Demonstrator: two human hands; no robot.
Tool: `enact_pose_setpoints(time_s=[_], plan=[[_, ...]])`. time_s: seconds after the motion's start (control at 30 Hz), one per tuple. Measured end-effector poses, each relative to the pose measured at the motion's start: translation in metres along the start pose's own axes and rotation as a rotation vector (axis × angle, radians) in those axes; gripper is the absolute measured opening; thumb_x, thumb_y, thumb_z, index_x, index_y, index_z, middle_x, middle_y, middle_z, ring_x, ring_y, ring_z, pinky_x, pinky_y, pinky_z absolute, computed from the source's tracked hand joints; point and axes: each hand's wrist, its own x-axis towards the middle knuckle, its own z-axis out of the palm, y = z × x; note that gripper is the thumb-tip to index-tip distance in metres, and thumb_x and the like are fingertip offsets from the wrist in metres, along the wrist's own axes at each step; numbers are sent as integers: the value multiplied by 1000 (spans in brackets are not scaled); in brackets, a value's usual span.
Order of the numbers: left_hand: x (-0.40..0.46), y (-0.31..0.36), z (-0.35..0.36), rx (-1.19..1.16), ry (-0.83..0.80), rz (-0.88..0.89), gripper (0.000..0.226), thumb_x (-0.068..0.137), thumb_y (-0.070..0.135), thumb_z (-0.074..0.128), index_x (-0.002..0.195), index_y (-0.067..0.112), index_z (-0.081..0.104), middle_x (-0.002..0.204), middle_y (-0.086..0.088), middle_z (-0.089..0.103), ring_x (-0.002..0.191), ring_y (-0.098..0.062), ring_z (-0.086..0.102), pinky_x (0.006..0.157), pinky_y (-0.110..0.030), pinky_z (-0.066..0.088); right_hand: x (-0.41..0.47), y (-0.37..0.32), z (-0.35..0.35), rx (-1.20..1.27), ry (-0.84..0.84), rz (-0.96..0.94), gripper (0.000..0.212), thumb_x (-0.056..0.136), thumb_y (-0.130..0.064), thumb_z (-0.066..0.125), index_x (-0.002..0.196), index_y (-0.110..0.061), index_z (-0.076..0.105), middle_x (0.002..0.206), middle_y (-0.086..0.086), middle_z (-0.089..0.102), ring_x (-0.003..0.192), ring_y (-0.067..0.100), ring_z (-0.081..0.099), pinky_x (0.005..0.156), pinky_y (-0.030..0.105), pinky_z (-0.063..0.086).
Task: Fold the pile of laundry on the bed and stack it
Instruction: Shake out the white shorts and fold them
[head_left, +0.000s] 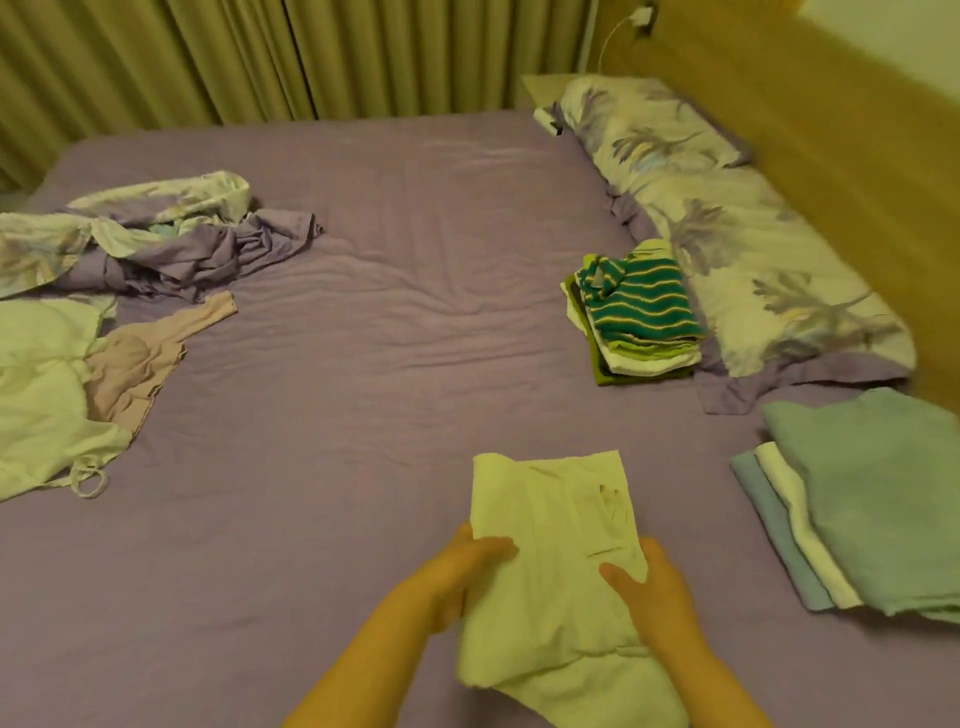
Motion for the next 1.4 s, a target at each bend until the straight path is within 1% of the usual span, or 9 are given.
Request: enact_pose_setpoints(time_s=[0.23, 0.37, 0.67, 0.8, 0.93, 1.03, 1.13, 1.27, 1.4], plan=[[-32, 72, 97, 562, -206, 41, 52, 86, 17, 56, 130, 34, 33, 124, 4, 51, 109, -22, 56, 89, -45, 54, -42, 5, -115, 159, 257, 89, 32, 88, -14, 65, 115, -7, 50, 108, 10, 57, 91, 23, 50, 67, 26, 34], [-44, 101, 166, 533, -124, 150, 37, 89, 13, 56, 123, 23, 44, 109, 2, 55, 98, -21, 59, 85, -40, 55, -63, 7, -185, 323, 388, 89, 22, 87, -9, 64, 104, -15, 51, 98, 4, 58, 81, 16, 50, 57, 19, 34], [-52, 135, 308, 516, -149, 342, 37, 92, 7, 54, 116, 34, 48, 96, 9, 58, 85, -12, 58, 59, -23, 46, -63, 42, -316, 670, 409, 79, 24, 92, 3, 51, 107, -15, 55, 102, 4, 60, 95, 23, 56, 84, 36, 47], [-38, 135, 360, 533, -130, 355, 43, 92, 6, 53, 125, 33, 48, 102, 6, 58, 90, -15, 59, 64, -26, 48, -38, 65, -367, 616, 411, 26, 28, 93, 2, 51, 116, -13, 58, 102, 3, 61, 93, 20, 57, 75, 31, 46], [-20, 137, 394, 592, -103, 382, 50, 93, 7, 50, 138, 27, 43, 123, -4, 56, 106, -25, 58, 91, -40, 50, -11, 83, -401, 552, 393, 27, 33, 92, -2, 52, 122, -14, 59, 103, 1, 63, 94, 20, 59, 79, 35, 51], [-9, 139, 411, 596, -98, 369, 50, 94, 9, 49, 140, 27, 40, 118, 0, 54, 99, -20, 57, 81, -34, 49, 11, 90, -418, 438, 376, 43, 33, 91, -8, 52, 120, -21, 60, 106, 0, 65, 96, 22, 61, 89, 43, 51], [3, 144, 420, 582, -122, 325, 49, 96, 14, 47, 140, 33, 37, 119, 2, 54, 95, -16, 59, 67, -30, 52, 36, 94, -431, 227, 367, -32, 34, 93, -9, 48, 125, -16, 58, 120, 6, 63, 99, 19, 56, 87, 32, 47], [24, 143, 420, 560, -178, 224, 51, 96, 17, 50, 138, 41, 34, 116, 3, 57, 97, -20, 61, 64, -34, 58, 67, 97, -444, -22, 306, -78, 42, 100, -17, 43, 142, -14, 42, 139, 6, 50, 124, 23, 48, 98, 29, 40], [50, 137, 422, 551, -267, 109, 65, 93, 12, 55, 144, 39, 25, 119, -2, 55, 99, -26, 63, 70, -37, 59, 97, 103, -454, -95, 261, -44, 42, 101, -19, 42, 142, -16, 41, 141, 6, 49, 127, 23, 46, 101, 32, 40]])
